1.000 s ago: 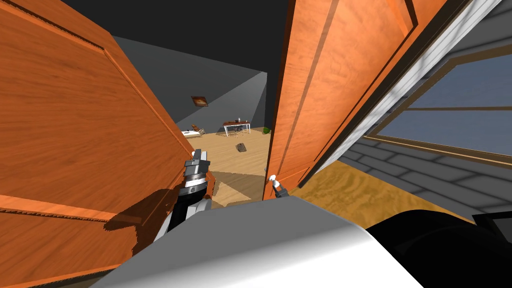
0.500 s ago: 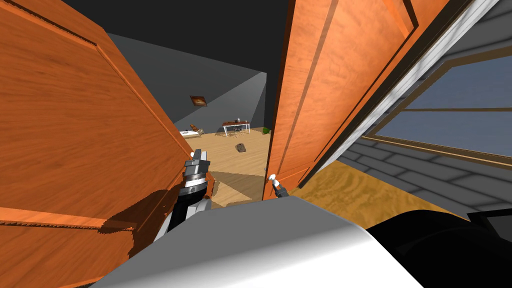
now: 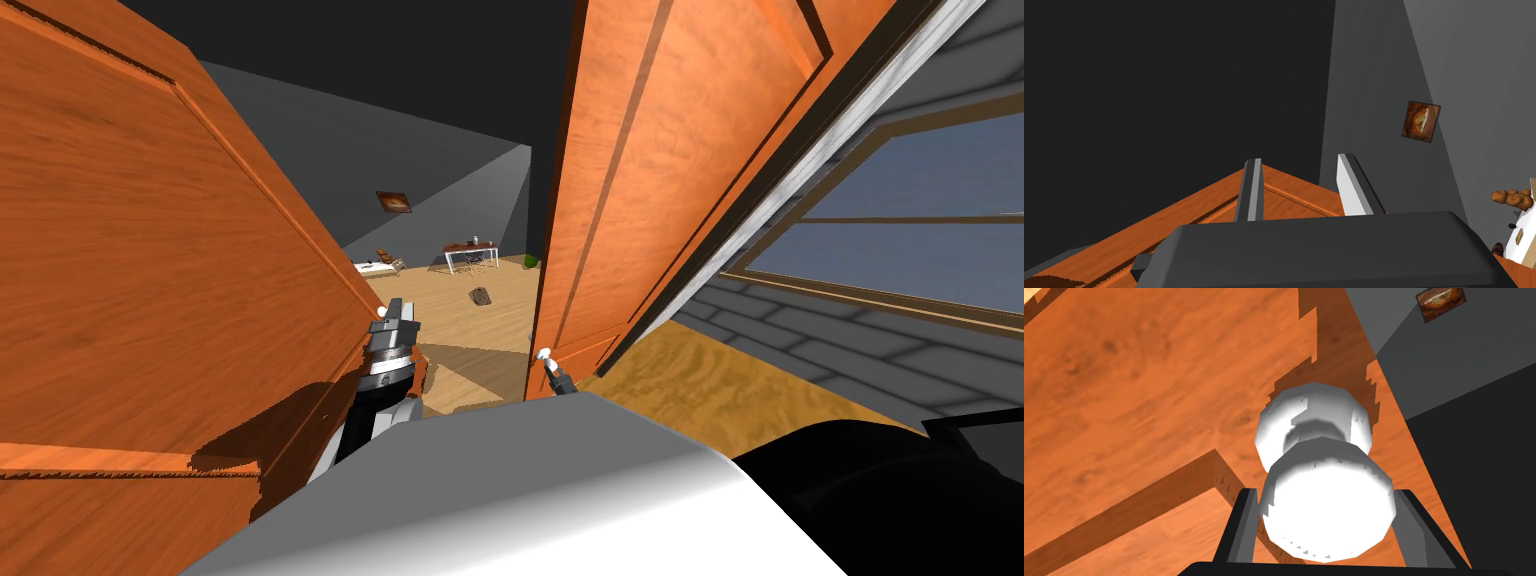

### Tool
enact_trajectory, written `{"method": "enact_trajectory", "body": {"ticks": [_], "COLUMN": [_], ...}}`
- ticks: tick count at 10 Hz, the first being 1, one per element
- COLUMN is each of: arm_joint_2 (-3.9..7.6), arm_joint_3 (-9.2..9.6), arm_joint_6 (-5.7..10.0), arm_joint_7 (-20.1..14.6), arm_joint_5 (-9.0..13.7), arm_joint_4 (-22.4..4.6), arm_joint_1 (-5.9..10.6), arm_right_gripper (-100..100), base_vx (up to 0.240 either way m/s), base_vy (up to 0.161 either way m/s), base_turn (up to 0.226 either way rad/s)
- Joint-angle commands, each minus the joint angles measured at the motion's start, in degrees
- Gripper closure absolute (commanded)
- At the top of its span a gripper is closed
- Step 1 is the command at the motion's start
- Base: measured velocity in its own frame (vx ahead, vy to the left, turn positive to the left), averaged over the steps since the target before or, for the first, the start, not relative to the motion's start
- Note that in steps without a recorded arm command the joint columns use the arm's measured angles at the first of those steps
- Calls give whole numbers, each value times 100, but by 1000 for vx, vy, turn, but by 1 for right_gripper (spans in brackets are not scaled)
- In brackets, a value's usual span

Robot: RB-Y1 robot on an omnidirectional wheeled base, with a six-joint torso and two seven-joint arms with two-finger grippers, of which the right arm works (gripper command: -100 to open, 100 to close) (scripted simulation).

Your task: Push the door open

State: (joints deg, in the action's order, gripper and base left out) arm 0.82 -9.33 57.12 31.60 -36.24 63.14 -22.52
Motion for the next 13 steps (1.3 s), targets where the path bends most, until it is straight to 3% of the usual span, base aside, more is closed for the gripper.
{"method": "enact_trajectory", "body": {"ticks": [1,4,13], "arm_joint_2": [68,88,194], "arm_joint_3": [-18,19,260], "arm_joint_6": [-46,-73,-251], "arm_joint_7": [-286,-613,-2002], "arm_joint_5": [155,240,793], "arm_joint_4": [-15,-48,-262], "arm_joint_1": [98,143,434], "arm_right_gripper": [100,100,100], "base_vx": [44,38,44], "base_vy": [22,14,15], "base_turn": [-51,-25,-42]}}
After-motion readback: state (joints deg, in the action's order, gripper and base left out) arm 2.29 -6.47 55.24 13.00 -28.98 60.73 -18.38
